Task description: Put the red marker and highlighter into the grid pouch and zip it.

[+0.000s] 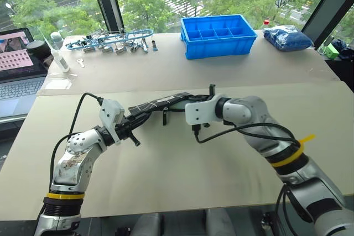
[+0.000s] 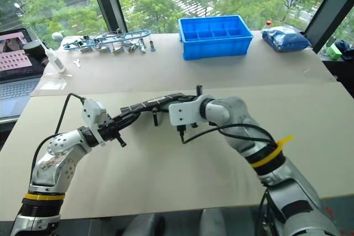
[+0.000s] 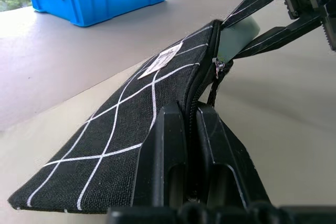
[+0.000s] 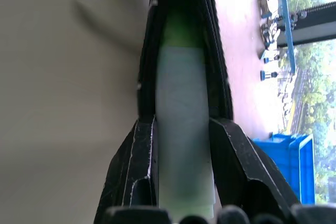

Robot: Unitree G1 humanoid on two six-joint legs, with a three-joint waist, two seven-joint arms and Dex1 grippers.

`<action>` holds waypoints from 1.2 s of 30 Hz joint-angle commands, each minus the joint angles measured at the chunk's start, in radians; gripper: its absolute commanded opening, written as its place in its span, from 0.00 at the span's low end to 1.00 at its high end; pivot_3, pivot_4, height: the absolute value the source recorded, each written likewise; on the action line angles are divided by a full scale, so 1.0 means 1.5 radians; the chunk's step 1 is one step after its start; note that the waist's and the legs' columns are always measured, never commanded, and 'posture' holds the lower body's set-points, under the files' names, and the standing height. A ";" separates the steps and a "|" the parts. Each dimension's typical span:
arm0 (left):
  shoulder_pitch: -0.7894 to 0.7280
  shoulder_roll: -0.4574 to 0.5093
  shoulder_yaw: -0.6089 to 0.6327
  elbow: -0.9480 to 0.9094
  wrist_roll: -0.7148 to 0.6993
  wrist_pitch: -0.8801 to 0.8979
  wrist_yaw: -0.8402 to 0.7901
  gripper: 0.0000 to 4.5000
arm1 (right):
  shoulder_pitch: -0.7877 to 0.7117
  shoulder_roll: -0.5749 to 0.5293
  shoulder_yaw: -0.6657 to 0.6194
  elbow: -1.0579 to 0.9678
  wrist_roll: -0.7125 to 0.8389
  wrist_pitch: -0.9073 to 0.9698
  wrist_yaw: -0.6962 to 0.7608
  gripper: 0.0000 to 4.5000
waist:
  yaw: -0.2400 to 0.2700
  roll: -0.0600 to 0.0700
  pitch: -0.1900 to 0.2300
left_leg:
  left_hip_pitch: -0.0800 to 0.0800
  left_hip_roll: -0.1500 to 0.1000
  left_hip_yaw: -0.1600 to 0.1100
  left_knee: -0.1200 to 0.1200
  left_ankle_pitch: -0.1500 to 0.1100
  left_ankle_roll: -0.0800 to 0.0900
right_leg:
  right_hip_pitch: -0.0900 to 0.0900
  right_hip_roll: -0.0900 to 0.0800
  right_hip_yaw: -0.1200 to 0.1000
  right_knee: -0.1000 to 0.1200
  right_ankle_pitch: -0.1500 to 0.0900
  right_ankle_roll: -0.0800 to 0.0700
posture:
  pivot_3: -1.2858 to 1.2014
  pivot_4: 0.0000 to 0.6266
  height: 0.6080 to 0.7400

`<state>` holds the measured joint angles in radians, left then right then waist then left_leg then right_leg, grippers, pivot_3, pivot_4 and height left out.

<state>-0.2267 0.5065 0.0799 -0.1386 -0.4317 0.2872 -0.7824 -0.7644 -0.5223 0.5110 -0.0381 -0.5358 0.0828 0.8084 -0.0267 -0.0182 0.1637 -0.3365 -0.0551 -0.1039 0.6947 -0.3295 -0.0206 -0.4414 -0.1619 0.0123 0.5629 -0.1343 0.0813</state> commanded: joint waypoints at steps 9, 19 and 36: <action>-0.017 0.005 0.012 -0.012 -0.005 -0.009 -0.007 0.00 | -0.012 0.006 -0.005 0.136 0.019 -0.220 -0.071 0.49 | -0.010 0.000 0.000 | 0.000 0.000 0.000 0.000 0.000 0.000 | 0.000 0.000 0.000 0.000 0.000 0.000 | 0.52 0.24 1.00; 0.000 0.012 0.020 -0.031 -0.010 0.002 -0.004 0.00 | 0.016 -0.041 -0.288 0.025 0.378 0.180 0.097 0.79 | -0.005 0.000 0.000 | 0.000 0.000 0.000 0.000 0.000 0.000 | 0.000 0.000 0.000 0.000 0.000 0.000 | 0.52 0.24 1.00; -0.017 0.007 0.010 -0.019 -0.009 0.009 -0.014 0.00 | 0.198 0.060 -0.190 -0.083 0.517 0.498 -0.031 0.79 | -0.009 0.000 0.000 | 0.002 0.000 0.001 0.001 -0.001 0.002 | 0.001 0.000 0.001 0.001 0.001 -0.002 | 0.52 0.24 1.00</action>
<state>-0.2391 0.5139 0.0849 -0.1417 -0.4336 0.3057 -0.7991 -0.4203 -0.4876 0.1968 -0.1931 0.2717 0.8506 0.8419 -0.0404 -0.0189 0.1633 -0.3336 -0.0541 -0.1031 0.6966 -0.3308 -0.0178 -0.4403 -0.1608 0.0143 0.5644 -0.1314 0.0781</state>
